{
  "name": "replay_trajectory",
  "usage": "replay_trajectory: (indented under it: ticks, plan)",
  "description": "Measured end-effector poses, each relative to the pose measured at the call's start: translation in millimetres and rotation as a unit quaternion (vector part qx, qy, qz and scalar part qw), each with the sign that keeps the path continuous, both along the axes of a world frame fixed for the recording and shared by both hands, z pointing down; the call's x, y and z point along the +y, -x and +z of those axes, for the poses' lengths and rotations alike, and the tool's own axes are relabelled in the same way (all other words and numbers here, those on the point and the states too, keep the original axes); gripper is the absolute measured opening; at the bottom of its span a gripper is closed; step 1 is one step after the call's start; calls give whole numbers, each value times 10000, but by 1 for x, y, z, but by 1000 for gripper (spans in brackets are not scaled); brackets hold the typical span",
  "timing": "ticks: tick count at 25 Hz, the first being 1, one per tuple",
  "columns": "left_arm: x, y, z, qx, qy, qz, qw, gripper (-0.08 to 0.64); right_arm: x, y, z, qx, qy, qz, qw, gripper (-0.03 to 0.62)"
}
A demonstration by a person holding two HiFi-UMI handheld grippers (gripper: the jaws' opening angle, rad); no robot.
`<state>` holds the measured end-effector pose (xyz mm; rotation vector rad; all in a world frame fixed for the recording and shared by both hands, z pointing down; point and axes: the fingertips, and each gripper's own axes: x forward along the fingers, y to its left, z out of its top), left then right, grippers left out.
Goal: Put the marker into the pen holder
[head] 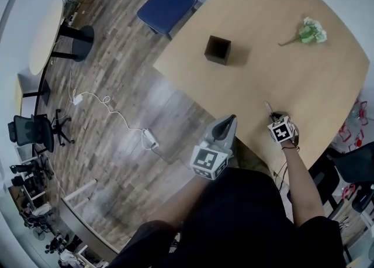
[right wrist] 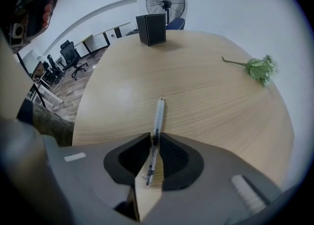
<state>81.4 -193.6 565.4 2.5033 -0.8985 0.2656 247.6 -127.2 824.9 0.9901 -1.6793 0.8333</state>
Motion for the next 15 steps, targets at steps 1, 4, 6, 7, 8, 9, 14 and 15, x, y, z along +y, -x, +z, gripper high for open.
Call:
replay_trajectory:
  ticks: [1,4,6,7,8,9,14,15]
  plan:
    - [-1,0,1,-1,-10,23,10000,2,0,0,0,57,0,-30,10000,63]
    - [-4,6,2,45,-11,58,10000,2,-1,4,1,91,-44,-2,9999,52]
    - [-2,8,1,88,22,132,9999,2,-2,6,1,74,-57,103,9999,46]
    - [0,8,1,100,35,218,9997,2,-2,6,1,71,-36,150,9999,46]
    - [4,6,1,106,39,334,9994,2,-1,7,0,78,3,173,9998,46]
    - [7,4,0,107,26,465,9989,2,0,8,-1,96,52,167,9998,46]
    - [10,5,-11,154,-99,778,9968,2,-4,14,-16,247,49,-22,9997,46]
    - [8,8,-12,178,-106,752,9970,2,-7,15,-20,277,-11,-43,9996,46]
